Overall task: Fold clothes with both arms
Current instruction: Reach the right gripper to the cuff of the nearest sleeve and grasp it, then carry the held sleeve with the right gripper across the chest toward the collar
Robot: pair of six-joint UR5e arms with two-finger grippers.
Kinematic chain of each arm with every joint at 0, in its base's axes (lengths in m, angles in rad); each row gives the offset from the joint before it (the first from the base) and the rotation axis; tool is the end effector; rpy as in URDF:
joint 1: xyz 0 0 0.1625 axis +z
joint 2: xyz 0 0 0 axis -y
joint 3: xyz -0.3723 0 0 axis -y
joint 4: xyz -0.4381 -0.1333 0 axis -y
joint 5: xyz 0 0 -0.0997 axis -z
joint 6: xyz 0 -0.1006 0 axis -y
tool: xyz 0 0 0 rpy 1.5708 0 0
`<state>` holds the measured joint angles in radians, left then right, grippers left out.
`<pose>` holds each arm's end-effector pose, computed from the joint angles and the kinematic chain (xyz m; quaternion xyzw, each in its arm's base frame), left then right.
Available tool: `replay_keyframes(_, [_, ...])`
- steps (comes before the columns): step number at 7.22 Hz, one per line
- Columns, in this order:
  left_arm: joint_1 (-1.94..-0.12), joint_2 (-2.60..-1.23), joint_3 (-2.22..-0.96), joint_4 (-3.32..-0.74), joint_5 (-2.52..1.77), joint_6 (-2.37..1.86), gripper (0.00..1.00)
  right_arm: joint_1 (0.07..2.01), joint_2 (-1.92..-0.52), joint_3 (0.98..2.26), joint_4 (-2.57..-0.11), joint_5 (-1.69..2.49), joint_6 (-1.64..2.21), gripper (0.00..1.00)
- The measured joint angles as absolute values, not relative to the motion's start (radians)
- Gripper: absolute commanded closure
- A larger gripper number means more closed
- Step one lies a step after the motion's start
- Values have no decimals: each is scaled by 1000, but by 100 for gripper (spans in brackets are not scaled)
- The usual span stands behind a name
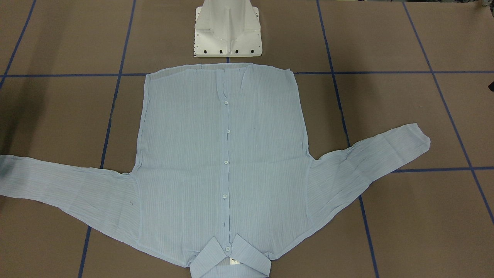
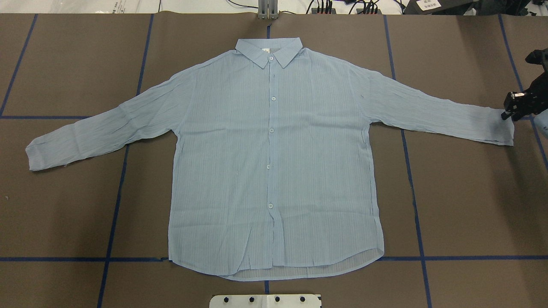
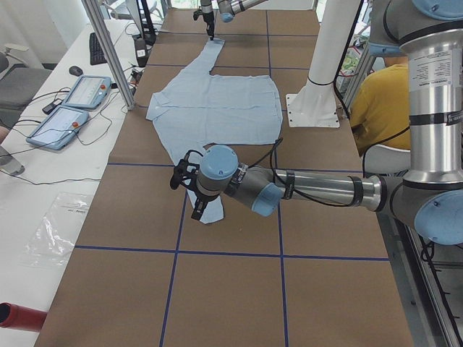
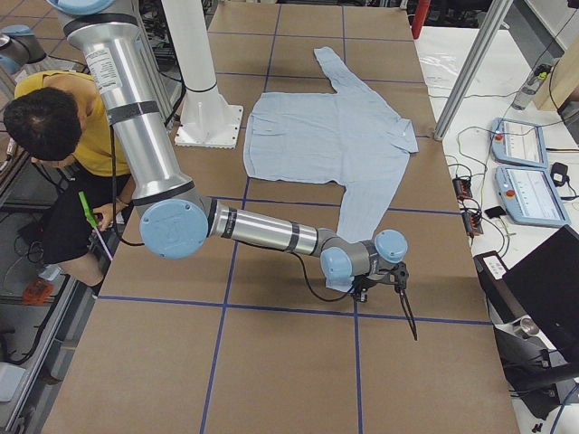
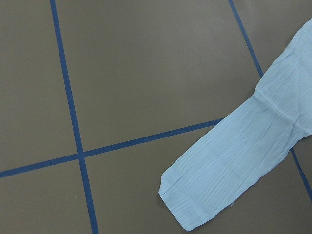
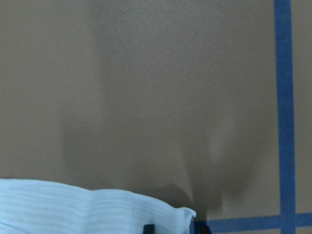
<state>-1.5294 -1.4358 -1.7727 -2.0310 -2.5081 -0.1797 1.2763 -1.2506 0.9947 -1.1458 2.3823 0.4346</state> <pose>-0.0314 -0.5049 0.5034 0.1829 0.4591 0.0579 0.8674 -0.1312 -0.6404 0.6783 -0.0677 -0.3951 0.0308 0.9156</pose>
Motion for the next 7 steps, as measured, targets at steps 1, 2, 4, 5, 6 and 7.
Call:
replay_keyframes(1, [-1529,-1436,-1773,-2031,-2508,-180,0,1276,-1250,994,-1146,2382,434,100])
replay_keyframes(2, [-1529,-1436,-1773,-2031,-2508,-180,0,1275,-1250,993,-1146,2382,434,100])
replay_keyframes(4, [-1530,-1434,-1777,-2031,-2508,-181,0,1277,-1250,1027,-1146,2387,459,100])
replay_keyframes(5, [-1530,-1430,-1782,-2031,-2509,-181,0,1279,-1262,1097,-1145,2392,514,100])
replay_keyframes(6, [-1531,-1426,-1788,-2031,-2510,-181,0,1273,-1278,1185,-1144,2402,599,100])
replay_keyframes(7, [-1531,-1423,-1792,-2031,-2511,-181,0,1248,-1286,1267,-1142,2411,711,100])
